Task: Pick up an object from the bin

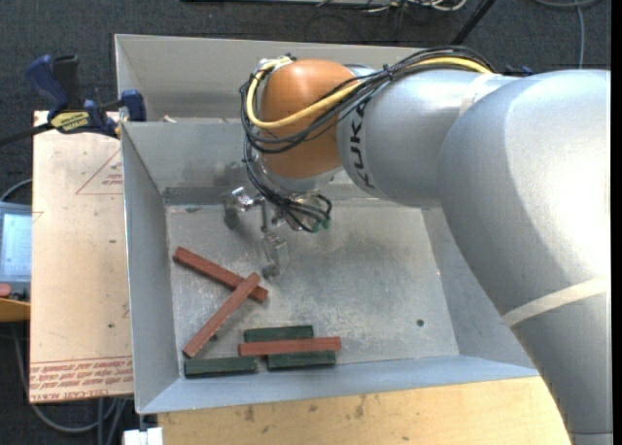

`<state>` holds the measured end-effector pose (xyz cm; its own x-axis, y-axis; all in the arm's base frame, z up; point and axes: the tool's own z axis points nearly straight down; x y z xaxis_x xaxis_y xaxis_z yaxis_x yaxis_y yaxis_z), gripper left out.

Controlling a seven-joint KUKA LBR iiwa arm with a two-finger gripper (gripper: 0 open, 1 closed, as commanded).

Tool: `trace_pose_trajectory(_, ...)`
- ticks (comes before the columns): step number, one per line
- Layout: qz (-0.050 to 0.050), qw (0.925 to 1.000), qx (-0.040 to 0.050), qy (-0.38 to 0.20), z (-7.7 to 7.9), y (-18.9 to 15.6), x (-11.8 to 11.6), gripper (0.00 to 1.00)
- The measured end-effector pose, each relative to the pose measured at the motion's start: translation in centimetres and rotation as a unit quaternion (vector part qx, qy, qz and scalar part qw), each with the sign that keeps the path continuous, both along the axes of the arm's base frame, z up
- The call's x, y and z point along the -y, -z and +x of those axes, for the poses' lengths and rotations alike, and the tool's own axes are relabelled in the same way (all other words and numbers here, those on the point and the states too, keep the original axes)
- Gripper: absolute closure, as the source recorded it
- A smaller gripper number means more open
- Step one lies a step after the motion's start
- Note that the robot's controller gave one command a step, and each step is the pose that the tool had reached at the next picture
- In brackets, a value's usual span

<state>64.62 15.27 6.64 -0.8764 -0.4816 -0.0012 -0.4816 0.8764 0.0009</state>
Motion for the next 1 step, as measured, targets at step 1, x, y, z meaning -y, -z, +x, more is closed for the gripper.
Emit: trace_pose_trajectory(1,0.000,0.9907,0.0007,-0.136,-2.48,-0.38,-0.48,0.00)
